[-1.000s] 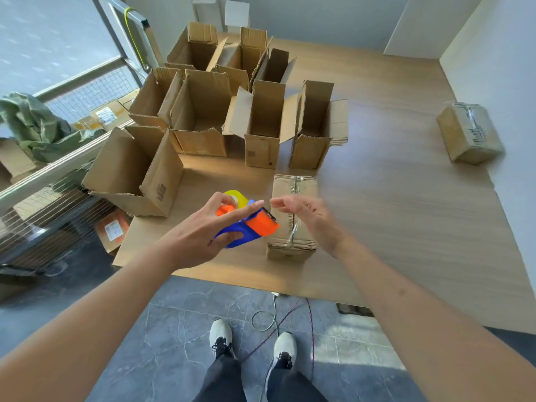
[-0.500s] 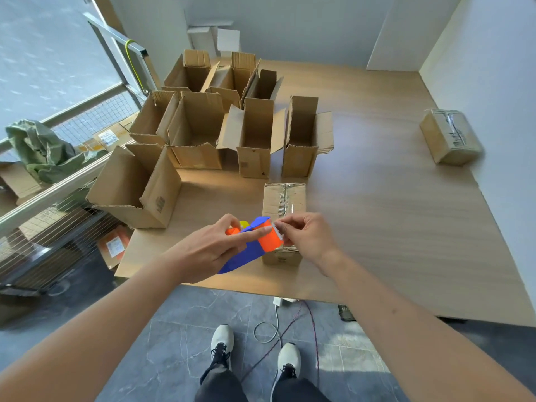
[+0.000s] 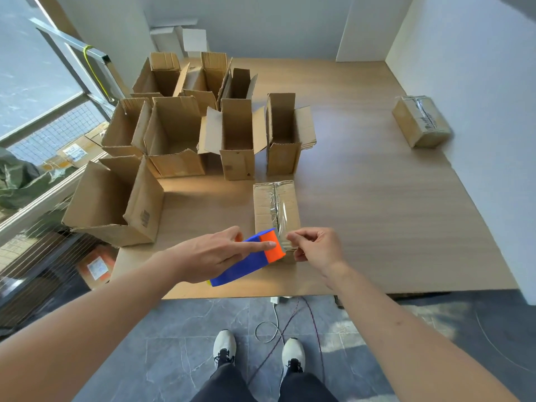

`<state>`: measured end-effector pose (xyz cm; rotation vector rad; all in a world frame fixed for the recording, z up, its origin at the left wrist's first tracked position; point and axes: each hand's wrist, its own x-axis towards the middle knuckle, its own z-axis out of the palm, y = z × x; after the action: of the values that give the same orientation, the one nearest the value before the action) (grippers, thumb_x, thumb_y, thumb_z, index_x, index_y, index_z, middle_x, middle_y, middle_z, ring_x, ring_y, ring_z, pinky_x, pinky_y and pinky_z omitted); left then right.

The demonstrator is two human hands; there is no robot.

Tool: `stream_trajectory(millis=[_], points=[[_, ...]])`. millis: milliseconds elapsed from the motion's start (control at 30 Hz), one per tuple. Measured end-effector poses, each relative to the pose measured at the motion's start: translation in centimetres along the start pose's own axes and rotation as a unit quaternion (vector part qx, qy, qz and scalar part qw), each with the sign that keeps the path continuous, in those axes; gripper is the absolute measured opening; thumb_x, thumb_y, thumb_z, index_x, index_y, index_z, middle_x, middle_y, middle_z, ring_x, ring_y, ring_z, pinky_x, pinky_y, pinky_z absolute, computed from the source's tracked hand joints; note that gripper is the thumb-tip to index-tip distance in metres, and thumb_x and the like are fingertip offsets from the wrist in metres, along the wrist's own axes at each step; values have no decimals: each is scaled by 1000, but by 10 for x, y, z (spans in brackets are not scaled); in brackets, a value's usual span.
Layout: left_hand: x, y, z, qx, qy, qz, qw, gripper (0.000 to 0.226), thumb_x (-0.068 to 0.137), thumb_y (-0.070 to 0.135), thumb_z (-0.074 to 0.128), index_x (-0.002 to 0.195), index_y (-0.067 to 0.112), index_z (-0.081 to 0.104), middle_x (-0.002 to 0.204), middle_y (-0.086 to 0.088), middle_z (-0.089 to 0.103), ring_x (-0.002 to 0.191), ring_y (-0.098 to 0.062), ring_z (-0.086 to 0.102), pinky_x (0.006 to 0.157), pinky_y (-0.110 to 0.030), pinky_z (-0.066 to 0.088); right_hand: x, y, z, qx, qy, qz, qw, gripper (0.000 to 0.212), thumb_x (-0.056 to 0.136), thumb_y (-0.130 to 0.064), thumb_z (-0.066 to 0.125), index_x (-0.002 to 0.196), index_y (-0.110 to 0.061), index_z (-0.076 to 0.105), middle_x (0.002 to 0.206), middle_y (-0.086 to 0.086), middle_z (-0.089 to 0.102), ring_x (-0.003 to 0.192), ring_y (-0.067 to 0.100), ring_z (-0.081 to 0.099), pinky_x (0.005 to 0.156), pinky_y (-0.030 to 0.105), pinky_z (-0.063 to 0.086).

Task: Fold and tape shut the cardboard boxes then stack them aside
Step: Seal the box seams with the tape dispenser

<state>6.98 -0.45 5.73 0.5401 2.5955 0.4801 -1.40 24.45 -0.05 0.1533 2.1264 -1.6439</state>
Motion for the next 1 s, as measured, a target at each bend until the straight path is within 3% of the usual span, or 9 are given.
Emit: stream_trajectory(millis=[133, 267, 400, 567, 733, 1000], points=[[-7, -12, -1, 15, -19, -5, 1000, 58, 87, 65, -2, 144, 76, 0, 117, 6, 40, 84, -19, 54, 77, -33, 49, 3, 7, -23, 24, 65, 8, 998, 5, 88, -13, 80, 83, -12, 81, 61, 1, 66, 49, 16, 57, 55, 32, 58], [-13, -24, -2, 28, -47, -4, 998, 52, 96, 59, 8, 144, 76, -4, 122, 6, 38, 87, -17, 54, 80, -33, 51, 3, 16, -33, 36, 70, 19, 997, 5, 89, -10, 79, 84, -11, 80, 67, 4, 68, 49, 16, 56, 53, 32, 59], [-18, -40, -3, 38, -55, -19, 998, 60, 84, 69, -5, 143, 77, -6, 123, 6, 37, 88, -15, 54, 80, -31, 51, 10, 26, -43, 56, 110, 38, 992, 6, 88, -9, 80, 83, -12, 79, 70, 7, 69, 47, 15, 57, 52, 31, 60], [-16, -50, 7, 39, -62, -43, 996, 60, 83, 69, -5, 143, 78, -2, 117, 8, 37, 86, -15, 53, 76, -29, 48, 14, 39, -43, 46, 88, 59, 993, 4, 89, -12, 80, 88, -8, 78, 78, 12, 70, 50, 16, 57, 53, 33, 61], [-17, -62, 23, 20, -68, -63, 995, 49, 97, 60, 9, 142, 79, 3, 116, 10, 39, 86, -16, 55, 76, -30, 50, 15, 50, -33, 45, 74, 63, 994, 2, 89, -12, 80, 89, -10, 79, 78, 10, 71, 51, 17, 55, 53, 33, 60], [-1, -71, 35, 26, -57, -87, 994, 55, 86, 68, -3, 139, 81, 0, 112, 10, 39, 81, -17, 55, 73, -31, 49, 27, 64, -22, 38, 82, 69, 993, 3, 91, -16, 78, 89, -19, 79, 80, 6, 73, 49, 12, 47, 56, 35, 61]])
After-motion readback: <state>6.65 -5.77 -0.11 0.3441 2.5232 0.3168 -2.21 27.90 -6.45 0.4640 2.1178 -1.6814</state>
